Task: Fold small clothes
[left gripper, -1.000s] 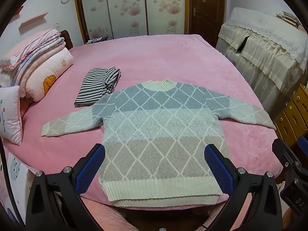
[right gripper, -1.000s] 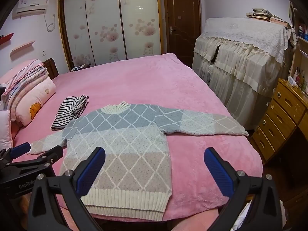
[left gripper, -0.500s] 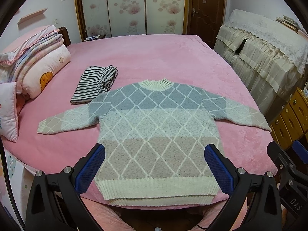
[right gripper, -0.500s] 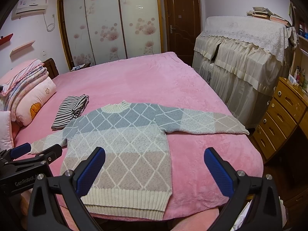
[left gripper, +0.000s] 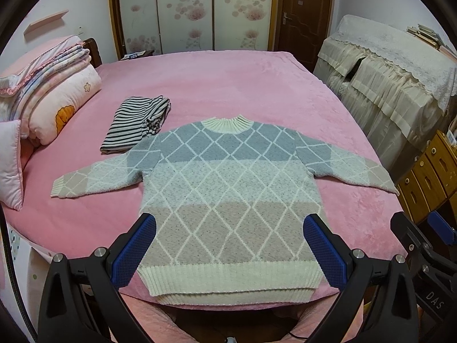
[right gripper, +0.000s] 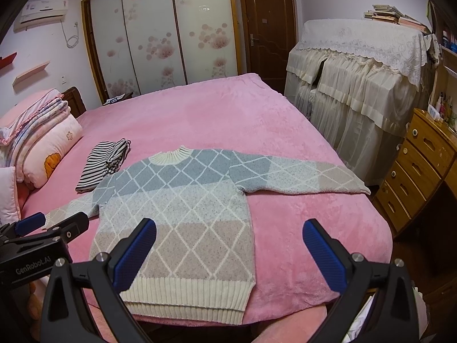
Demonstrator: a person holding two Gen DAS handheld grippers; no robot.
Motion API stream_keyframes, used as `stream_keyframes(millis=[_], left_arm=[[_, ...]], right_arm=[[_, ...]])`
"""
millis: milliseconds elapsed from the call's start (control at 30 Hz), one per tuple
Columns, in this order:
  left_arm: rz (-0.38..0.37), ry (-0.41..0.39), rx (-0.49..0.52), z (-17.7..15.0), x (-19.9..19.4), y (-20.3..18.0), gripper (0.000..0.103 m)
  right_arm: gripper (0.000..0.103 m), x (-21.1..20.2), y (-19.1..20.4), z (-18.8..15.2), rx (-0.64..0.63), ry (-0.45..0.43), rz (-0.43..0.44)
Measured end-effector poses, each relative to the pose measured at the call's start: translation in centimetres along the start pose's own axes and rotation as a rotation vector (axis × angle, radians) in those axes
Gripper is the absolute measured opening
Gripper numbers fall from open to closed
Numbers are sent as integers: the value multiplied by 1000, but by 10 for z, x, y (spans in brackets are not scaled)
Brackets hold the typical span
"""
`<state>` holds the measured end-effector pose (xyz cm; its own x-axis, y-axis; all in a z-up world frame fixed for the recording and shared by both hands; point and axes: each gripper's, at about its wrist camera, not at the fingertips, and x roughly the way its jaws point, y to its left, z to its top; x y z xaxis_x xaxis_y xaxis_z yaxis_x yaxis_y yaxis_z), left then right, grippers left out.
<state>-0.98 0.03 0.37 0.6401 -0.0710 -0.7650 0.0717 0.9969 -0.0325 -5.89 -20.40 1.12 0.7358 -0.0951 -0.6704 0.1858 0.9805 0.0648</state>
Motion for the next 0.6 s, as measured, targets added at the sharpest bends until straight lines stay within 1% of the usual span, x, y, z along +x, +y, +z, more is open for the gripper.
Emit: stream_keyframes(millis=[100, 267, 333, 467, 600], left_arm=[[0, -6, 2, -1, -2, -1, 102], [-6, -25, 5, -2, -6, -4, 102], [-3, -26, 4, -2, -7, -4, 102], [-14, -20, -6, -3, -8, -4, 102], [-10, -21, -5, -3, -8, -5, 102]], right_arm=[[103, -2, -1, 3, 1, 1, 1], [103, 6, -2, -3, 1, 6, 3], [103, 11, -4, -9, 6, 11, 9], [103, 10, -4, -6, 6, 11, 7], [103, 9, -5, -5, 5, 11, 9]])
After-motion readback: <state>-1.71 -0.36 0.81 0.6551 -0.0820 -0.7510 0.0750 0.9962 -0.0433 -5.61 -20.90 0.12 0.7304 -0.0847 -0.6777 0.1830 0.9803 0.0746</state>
